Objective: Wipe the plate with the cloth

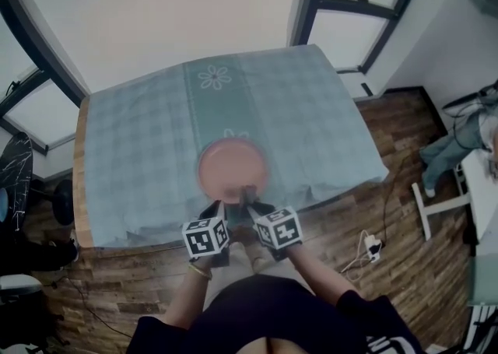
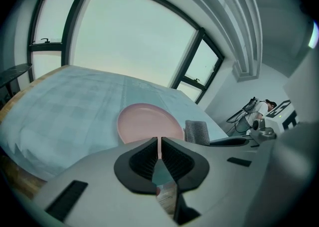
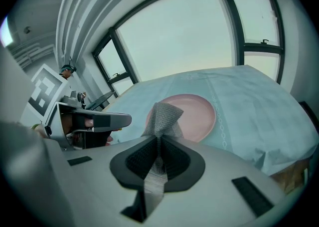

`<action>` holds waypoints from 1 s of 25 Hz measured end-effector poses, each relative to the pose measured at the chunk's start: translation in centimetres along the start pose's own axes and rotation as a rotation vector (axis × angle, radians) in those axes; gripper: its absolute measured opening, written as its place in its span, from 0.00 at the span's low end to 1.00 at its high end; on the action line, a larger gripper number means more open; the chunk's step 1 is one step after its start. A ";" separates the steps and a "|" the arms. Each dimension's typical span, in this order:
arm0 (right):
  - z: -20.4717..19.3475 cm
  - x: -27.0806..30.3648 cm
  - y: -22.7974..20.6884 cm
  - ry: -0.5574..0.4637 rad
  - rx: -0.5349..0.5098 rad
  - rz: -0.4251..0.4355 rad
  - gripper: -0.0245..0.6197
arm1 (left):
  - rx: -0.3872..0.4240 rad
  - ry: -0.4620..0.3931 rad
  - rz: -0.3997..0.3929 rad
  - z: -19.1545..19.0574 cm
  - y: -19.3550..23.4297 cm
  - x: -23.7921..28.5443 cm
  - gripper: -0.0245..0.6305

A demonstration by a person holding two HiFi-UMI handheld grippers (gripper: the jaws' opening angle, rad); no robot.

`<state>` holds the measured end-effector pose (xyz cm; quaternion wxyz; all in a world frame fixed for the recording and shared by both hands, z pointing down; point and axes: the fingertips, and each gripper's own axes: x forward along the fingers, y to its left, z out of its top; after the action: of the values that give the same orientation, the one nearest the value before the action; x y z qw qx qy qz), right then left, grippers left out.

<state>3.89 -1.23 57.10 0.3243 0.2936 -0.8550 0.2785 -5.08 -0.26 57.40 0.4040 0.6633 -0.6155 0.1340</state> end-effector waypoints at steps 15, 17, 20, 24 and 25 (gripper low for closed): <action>-4.3 -4.8 2.4 -0.068 -0.030 0.025 0.09 | -0.003 -0.045 0.000 -5.1 -3.7 -4.3 0.08; -4.8 -5.3 2.6 -0.072 -0.036 0.023 0.09 | -0.003 -0.047 -0.002 -5.7 -4.2 -4.6 0.08; -5.4 -5.8 2.9 -0.083 -0.040 0.026 0.09 | -0.007 -0.054 -0.005 -6.2 -4.7 -5.1 0.08; -5.9 -6.2 3.2 -0.085 -0.053 0.019 0.09 | -0.015 -0.060 -0.005 -6.7 -4.7 -5.6 0.08; -5.9 -6.3 3.2 -0.085 -0.056 0.017 0.09 | -0.016 -0.061 -0.006 -6.8 -4.7 -5.7 0.08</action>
<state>7.90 6.90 55.38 0.2936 0.2885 -0.8779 0.2444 0.27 8.15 56.10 0.3906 0.6657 -0.6267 0.1076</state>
